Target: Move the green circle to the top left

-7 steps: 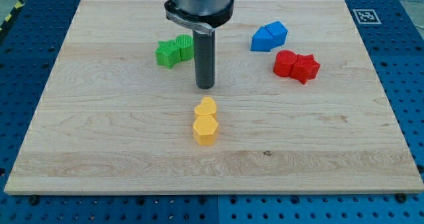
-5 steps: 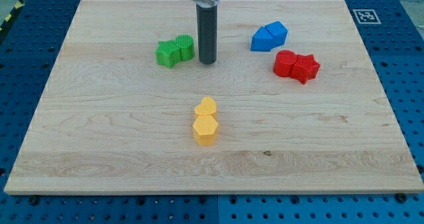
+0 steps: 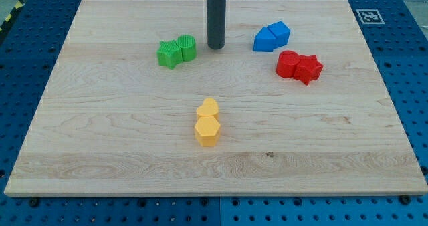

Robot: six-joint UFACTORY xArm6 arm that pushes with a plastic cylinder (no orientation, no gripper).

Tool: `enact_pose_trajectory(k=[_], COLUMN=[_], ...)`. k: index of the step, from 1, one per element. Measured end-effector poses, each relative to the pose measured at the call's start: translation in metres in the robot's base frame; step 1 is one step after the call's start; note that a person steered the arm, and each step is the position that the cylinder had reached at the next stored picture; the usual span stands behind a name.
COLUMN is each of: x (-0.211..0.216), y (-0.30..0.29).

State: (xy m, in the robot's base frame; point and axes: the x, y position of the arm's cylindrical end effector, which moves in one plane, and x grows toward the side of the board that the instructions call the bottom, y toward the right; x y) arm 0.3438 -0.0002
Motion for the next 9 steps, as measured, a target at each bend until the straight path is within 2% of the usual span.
enact_pose_trajectory(k=[2,4,6,8,9], x=[0.016,0.033,-0.014,-0.022,-0.025], y=[-0.003,-0.039,-0.054,-0.116,-0.118])
